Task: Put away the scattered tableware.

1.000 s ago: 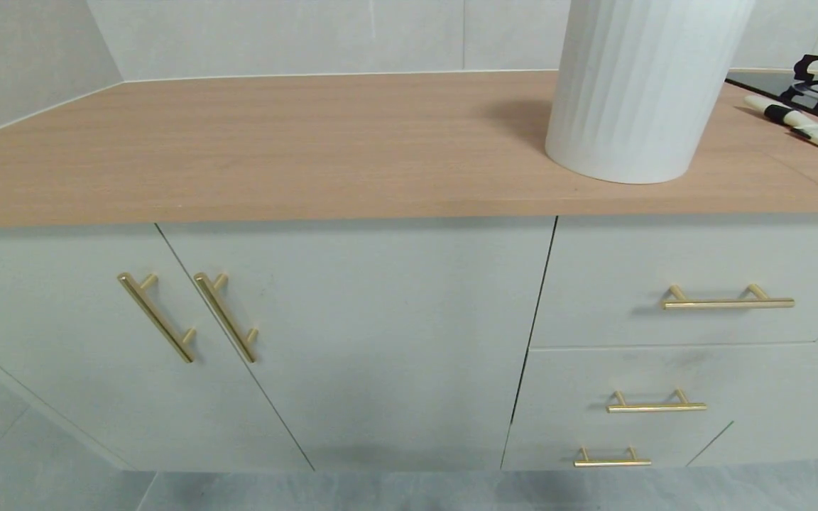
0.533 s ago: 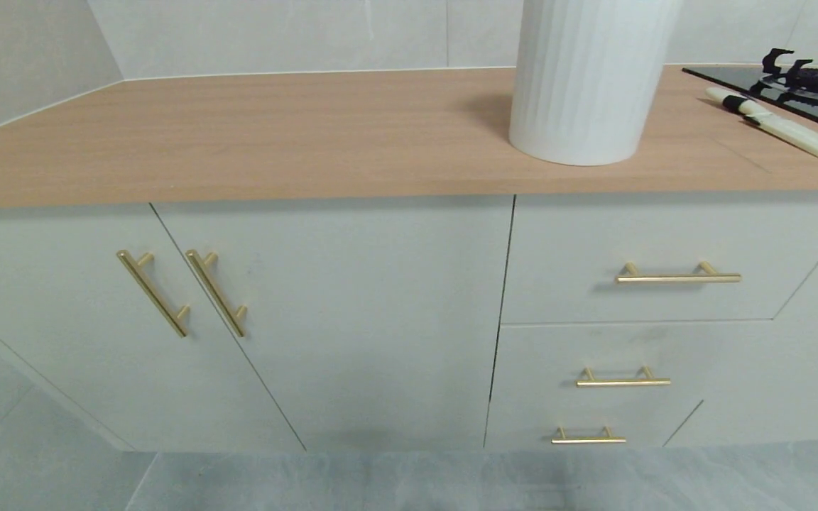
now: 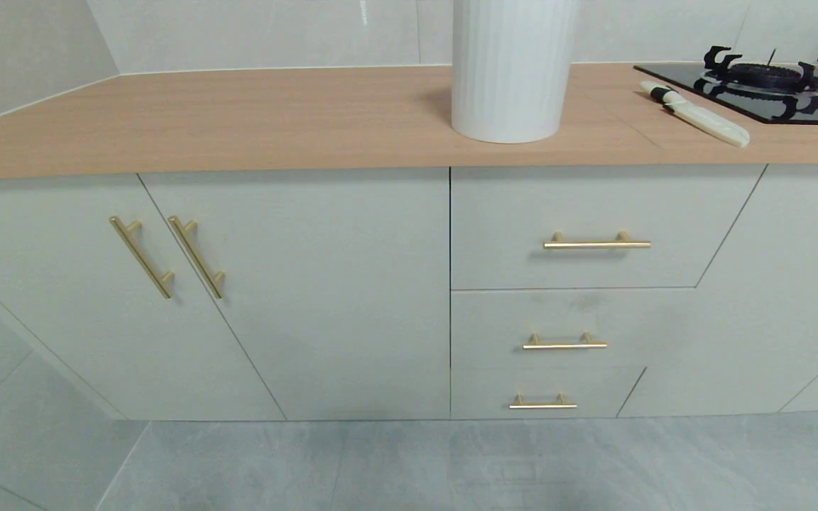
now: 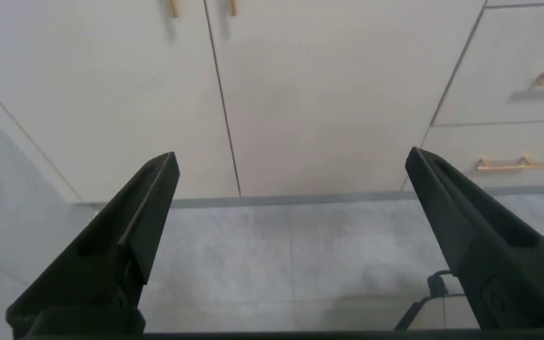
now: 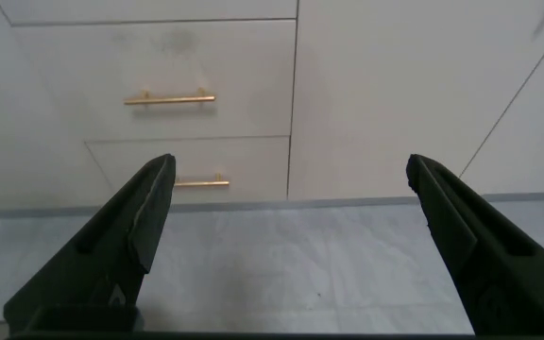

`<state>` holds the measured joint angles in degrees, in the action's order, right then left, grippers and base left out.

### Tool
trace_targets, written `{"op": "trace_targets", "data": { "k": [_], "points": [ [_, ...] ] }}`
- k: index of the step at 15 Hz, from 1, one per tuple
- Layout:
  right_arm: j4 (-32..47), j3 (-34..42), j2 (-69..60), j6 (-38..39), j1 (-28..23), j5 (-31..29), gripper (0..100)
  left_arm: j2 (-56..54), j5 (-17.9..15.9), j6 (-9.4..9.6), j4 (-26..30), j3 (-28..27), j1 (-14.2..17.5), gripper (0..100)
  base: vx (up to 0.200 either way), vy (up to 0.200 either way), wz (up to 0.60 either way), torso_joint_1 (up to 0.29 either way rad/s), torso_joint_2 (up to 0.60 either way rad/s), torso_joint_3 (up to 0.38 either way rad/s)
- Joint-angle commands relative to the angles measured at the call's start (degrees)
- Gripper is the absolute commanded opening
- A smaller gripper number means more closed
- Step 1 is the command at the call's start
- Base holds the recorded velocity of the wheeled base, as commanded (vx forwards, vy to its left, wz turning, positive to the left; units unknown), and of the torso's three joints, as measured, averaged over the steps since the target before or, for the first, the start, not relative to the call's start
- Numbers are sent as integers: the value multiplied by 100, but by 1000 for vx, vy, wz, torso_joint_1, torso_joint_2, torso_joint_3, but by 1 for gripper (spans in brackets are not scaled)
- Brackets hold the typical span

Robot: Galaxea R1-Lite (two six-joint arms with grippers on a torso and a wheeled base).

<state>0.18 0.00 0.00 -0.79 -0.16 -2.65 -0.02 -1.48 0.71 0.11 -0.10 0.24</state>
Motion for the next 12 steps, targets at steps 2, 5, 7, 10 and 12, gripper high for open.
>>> {"op": "trace_targets", "data": {
  "k": [2,5,7,10,12],
  "points": [
    [-1,0,9,0,-2,1,100,2,-2,0,-2,1,11,100,200,0,0,2,0,2],
    [-1,0,9,0,7,1,100,2,-2,0,-2,1,11,100,200,0,0,6,2,4],
    [-1,0,9,0,-2,1,100,2,-2,0,-2,1,11,100,200,0,0,5,5,-2],
    [-1,0,9,0,7,1,100,2,-2,0,-2,1,11,100,200,0,0,-1,1,1],
    [-1,0,9,0,-2,1,100,2,-2,0,-2,1,11,100,200,0,0,5,10,7]
  ]
}}
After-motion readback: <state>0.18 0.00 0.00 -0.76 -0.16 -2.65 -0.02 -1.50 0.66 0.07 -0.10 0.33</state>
